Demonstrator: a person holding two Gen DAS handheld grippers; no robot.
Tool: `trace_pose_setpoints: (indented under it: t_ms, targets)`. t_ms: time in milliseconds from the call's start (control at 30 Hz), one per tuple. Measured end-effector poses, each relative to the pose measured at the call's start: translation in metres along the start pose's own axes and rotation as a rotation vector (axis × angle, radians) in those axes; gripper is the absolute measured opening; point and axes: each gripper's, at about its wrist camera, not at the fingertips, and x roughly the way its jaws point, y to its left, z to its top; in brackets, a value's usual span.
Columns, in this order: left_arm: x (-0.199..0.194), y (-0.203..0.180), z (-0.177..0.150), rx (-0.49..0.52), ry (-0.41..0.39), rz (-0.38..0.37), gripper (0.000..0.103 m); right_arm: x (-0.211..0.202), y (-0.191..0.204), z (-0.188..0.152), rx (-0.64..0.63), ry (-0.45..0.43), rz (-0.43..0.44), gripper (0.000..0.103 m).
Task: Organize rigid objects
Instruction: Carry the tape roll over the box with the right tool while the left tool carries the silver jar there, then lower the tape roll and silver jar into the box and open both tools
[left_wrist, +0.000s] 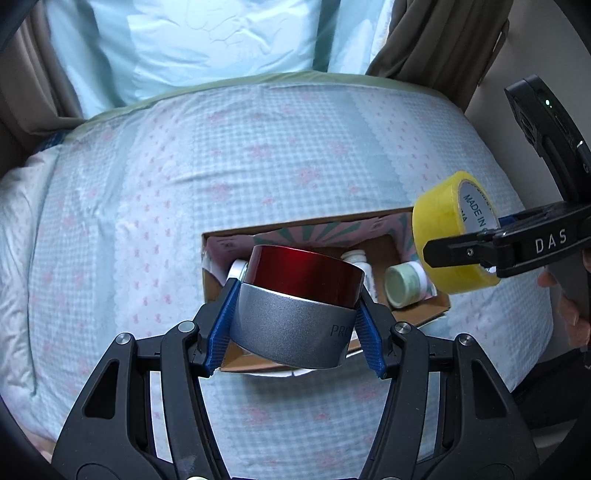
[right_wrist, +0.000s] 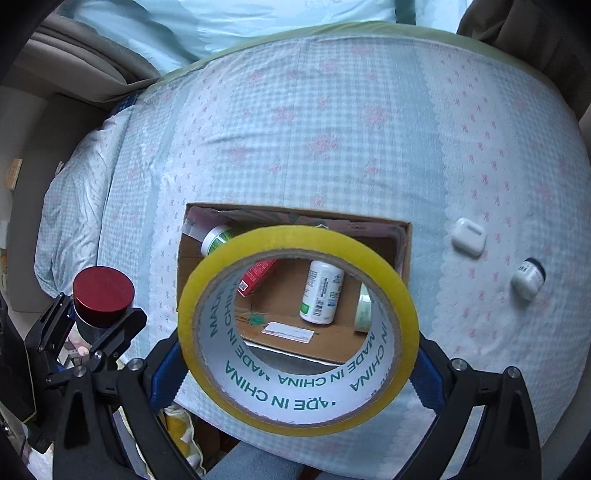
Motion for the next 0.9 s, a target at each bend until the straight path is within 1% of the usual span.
trace_pose_setpoints:
  t_ms: [100, 167, 300, 400, 500, 700, 800, 833, 867, 900]
  targets:
    - [0.028, 0.016, -0.006, -0.015, 0.030, -0.017, 0.055, 0.038, 0.003, -0.001, 0.028, 0.023, -0.002, 0.099]
    - [0.048, 0.024, -0.011, -0.018, 0.048, -0.020, 0.055, 0.060, 0.004, -0.002, 0.029, 0.022, -0.017, 0.099]
    - [0.088, 0.038, -0.018, -0.030, 0.072, -0.002, 0.055, 0.089, 0.008, -0.008, -0.024, -0.056, -0.090, 0.099]
    - [0.109, 0.047, -0.022, -0.047, 0.095, 0.008, 0.055, 0.108, 0.006, -0.009, -0.075, -0.083, -0.120, 0.099]
    - [0.122, 0.051, -0.024, -0.044, 0.120, 0.017, 0.055, 0.117, 0.003, -0.006, -0.090, -0.091, -0.139, 0.099]
    - [0.133, 0.055, -0.027, -0.019, 0.168, 0.026, 0.055, 0.116, 0.000, 0.005, -0.054, -0.087, -0.121, 0.099]
    - [0.137, 0.049, -0.025, 0.015, 0.194, 0.027, 0.056, 0.118, 0.000, 0.011, -0.023, -0.050, -0.109, 0.099]
    - [0.138, 0.046, -0.025, 0.034, 0.205, 0.038, 0.060, 0.119, 0.000, 0.013, -0.012, -0.038, -0.114, 0.099]
    - [0.138, 0.043, -0.024, 0.056, 0.203, 0.055, 0.069, 0.120, 0.000, 0.015, -0.002, -0.026, -0.127, 0.100]
    - [0.135, 0.040, -0.024, 0.075, 0.191, 0.073, 0.103, 0.120, -0.001, 0.016, 0.011, -0.024, -0.140, 0.100]
